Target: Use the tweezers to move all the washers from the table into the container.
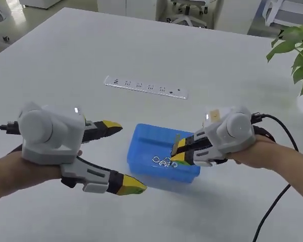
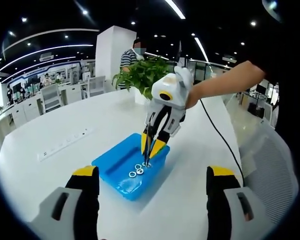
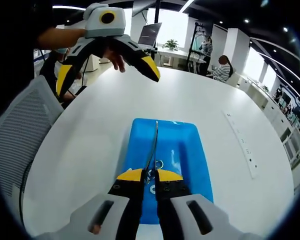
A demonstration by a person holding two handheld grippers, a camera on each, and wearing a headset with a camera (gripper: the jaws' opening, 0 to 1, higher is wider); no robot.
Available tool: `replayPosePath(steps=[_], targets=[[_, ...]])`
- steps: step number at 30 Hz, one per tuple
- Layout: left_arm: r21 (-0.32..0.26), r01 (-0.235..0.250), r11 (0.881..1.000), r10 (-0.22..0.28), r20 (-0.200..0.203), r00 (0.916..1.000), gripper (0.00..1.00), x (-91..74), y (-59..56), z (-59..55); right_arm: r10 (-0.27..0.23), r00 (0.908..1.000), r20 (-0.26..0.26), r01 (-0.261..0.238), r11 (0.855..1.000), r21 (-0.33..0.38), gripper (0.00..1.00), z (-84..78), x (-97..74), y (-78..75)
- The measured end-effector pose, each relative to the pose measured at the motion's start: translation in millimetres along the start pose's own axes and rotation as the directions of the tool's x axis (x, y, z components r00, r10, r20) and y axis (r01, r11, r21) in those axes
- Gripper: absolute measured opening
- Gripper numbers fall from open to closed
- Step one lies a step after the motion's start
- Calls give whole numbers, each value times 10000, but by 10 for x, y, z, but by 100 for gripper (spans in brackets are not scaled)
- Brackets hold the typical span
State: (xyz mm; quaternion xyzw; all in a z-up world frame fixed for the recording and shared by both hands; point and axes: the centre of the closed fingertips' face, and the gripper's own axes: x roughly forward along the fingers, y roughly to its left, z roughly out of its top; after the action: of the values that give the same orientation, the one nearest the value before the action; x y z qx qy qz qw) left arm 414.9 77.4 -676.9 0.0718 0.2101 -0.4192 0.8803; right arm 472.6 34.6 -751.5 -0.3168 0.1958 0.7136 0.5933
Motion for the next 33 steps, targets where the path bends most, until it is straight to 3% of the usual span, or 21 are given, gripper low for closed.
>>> replayPosePath(steps=[8,21,33], targets=[[341,349,9988,-346,-109,9993,84,125,61,86,142,9999,-82,-142,9999,29,9,-48,35,9],[1238,790,9892,-776,-165,9969,41,402,172,261,280,9994,-188,-280,9996,42,10,-111,76,29],[1731,1261,9768,-1188,-521,9916,23,618,172,277,329,9994,-130,-328,9994,128,10,-121,82,26]])
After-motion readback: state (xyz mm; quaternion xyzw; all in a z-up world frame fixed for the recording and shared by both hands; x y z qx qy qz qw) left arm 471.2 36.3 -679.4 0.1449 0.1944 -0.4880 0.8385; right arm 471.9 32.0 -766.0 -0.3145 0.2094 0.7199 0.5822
